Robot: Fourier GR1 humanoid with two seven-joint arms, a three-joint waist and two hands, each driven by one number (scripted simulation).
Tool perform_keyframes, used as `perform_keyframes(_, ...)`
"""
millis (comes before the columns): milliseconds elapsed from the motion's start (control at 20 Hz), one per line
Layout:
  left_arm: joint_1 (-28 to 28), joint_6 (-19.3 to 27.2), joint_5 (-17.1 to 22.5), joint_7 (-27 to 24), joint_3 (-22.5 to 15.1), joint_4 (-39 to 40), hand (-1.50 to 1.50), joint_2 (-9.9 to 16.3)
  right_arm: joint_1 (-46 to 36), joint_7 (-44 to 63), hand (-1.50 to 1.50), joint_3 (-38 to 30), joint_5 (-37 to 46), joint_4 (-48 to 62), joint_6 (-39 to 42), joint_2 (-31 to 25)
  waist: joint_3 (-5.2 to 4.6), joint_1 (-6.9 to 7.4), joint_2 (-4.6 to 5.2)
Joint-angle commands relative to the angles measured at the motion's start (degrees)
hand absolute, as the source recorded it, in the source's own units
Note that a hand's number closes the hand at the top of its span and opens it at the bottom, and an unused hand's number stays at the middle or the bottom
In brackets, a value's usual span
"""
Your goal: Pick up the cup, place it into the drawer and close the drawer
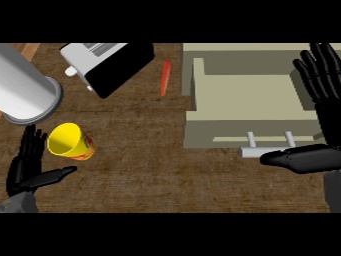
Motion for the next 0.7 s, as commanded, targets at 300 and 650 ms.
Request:
perform_keyframes(300,-6.9,-2.6,-2.3,-14.1,1.4,19.3,-1.5,4.0,-0.9,4.1,-1.5,-1.0,-2.3,-2.9,1.1,-1.4,-0.15,-0.87,0.26)
perform_keyframes(650,-9.8,1.4,-3.0,-15.9,1.1,21.0,-1.5,1.5,-1.6,1.3,-1.5,-1.0,-2.0,0.3,1.8,-1.0,-0.15,-0.94,0.37)
